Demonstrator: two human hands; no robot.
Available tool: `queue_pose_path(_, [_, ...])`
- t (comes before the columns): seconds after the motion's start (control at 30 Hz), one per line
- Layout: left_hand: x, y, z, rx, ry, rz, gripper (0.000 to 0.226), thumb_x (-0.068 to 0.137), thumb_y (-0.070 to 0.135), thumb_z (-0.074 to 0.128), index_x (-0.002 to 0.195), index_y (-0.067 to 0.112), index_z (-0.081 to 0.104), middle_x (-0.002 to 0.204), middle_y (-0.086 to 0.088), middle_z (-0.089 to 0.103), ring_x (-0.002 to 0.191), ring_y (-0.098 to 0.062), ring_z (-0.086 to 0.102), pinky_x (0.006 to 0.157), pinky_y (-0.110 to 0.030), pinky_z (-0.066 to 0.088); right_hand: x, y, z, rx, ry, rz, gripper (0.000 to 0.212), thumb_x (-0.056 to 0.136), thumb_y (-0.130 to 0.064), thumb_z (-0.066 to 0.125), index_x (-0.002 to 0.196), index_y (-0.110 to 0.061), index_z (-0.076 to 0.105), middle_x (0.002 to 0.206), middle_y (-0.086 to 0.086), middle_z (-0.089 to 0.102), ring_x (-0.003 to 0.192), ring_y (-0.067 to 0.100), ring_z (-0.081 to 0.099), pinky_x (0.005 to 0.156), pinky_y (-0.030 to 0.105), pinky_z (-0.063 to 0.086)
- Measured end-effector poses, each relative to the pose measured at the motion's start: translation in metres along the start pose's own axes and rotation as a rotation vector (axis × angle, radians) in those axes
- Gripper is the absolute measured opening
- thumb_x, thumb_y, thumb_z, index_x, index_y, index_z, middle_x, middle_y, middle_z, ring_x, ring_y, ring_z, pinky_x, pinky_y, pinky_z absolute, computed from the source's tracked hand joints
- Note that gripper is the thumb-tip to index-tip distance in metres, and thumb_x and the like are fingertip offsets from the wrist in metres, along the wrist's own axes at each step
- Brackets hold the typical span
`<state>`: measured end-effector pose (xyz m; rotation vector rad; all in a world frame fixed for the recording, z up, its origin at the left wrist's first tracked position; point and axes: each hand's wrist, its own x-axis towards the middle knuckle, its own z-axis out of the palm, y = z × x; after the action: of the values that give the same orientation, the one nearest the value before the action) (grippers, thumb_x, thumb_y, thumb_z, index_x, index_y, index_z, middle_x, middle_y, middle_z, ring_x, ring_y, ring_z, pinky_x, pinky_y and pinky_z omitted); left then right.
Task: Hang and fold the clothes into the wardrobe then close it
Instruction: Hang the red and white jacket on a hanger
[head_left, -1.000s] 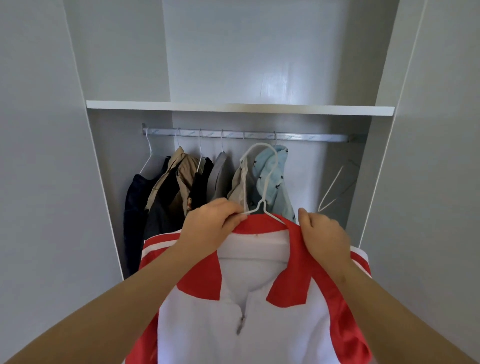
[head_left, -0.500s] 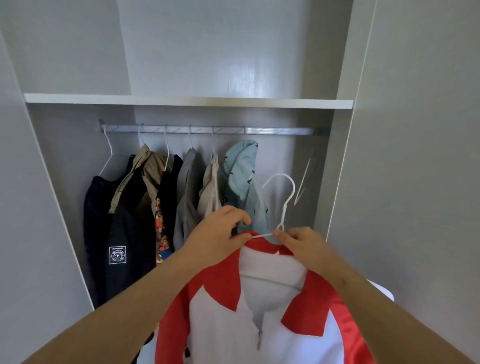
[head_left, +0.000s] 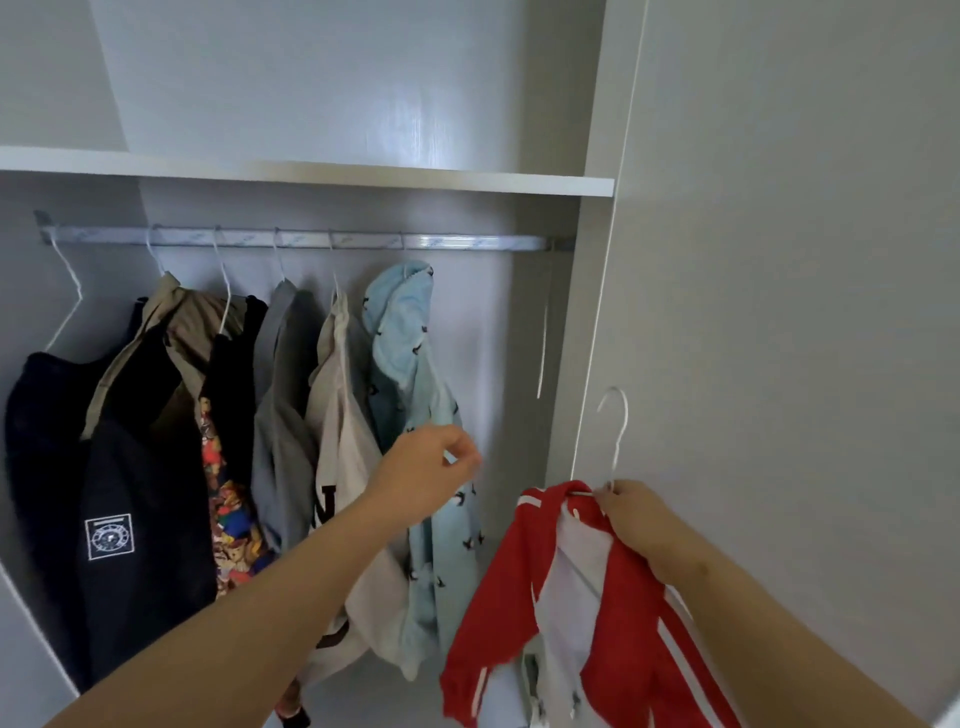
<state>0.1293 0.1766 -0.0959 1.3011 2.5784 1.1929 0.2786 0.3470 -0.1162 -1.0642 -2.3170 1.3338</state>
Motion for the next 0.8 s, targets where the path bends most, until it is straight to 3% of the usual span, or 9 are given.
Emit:
queue_pose_path(0.13, [0.018, -0.005, 0.008, 0.068, -0.059, -0.077, 0.01, 0.09, 0.035, 0.057, 0.081, 0.03, 0.056, 0.082, 0.017, 0.055, 0.083, -0.007, 0.055, 0.08, -0.025, 0.046, 0.013, -0.005, -0.002, 0.117, 0.018, 0.052, 0.032, 0.099, -0.024, 0.042, 0.085, -0.005, 0.065, 0.079, 0.011, 0.065, 0.072, 0.024, 0.061, 0.072, 0.031, 0.05])
queue_pose_path(0.23, [0.032, -0.01, 0.012, 0.054, -0.055, -0.107, 0.011, 0.09, 0.037, 0.056, 0.079, 0.033, 0.055, 0.084, 0.016, 0.057, 0.082, -0.004, 0.055, 0.075, -0.022, 0.044, 0.028, -0.012, -0.001, 0.185, 0.004, 0.06, 0.033, 0.097, -0.025, 0.046, 0.093, 0.0, 0.068, 0.085, 0.016, 0.069, 0.075, 0.028, 0.065, 0.071, 0.031, 0.053])
queue_pose_path(0.4, [0.061, -0.013, 0.011, 0.026, 0.014, -0.142, 0.008, 0.09, 0.033, 0.055, 0.084, 0.029, 0.058, 0.085, 0.015, 0.058, 0.08, -0.003, 0.054, 0.071, -0.019, 0.041, 0.057, -0.032, 0.013, 0.377, -0.124, 0.061, 0.018, 0.09, -0.012, 0.055, 0.089, 0.0, 0.068, 0.068, 0.012, 0.068, 0.055, 0.02, 0.064, 0.048, 0.02, 0.051])
queue_pose_path(0.57, [0.103, -0.022, -0.004, 0.083, 0.083, -0.161, 0.016, 0.094, 0.021, 0.047, 0.095, 0.018, 0.063, 0.097, 0.0, 0.064, 0.084, -0.015, 0.059, 0.076, -0.028, 0.05, 0.094, -0.059, 0.03, 0.481, -0.127, 0.097, 0.015, 0.089, -0.011, 0.056, 0.089, -0.001, 0.068, 0.085, 0.021, 0.069, 0.071, 0.029, 0.064, 0.069, 0.034, 0.054])
queue_pose_path(0.67, [0.139, -0.034, -0.01, 0.156, 0.096, -0.096, 0.025, 0.094, 0.011, 0.042, 0.105, 0.014, 0.064, 0.111, -0.005, 0.061, 0.094, -0.017, 0.057, 0.08, -0.026, 0.047, 0.127, -0.078, 0.037, 0.494, -0.098, 0.11, 0.016, 0.089, -0.012, 0.056, 0.09, -0.002, 0.067, 0.08, 0.018, 0.067, 0.068, 0.028, 0.063, 0.063, 0.031, 0.052])
queue_pose_path(0.8, [0.195, -0.055, -0.009, 0.295, 0.07, -0.009, 0.029, 0.093, 0.011, 0.042, 0.105, 0.019, 0.067, 0.119, -0.006, 0.054, 0.109, -0.023, 0.05, 0.092, -0.033, 0.043, 0.179, -0.115, 0.048, 0.528, -0.03, 0.115, 0.019, 0.088, -0.009, 0.056, 0.1, 0.003, 0.065, 0.079, 0.019, 0.064, 0.067, 0.029, 0.058, 0.068, 0.033, 0.049])
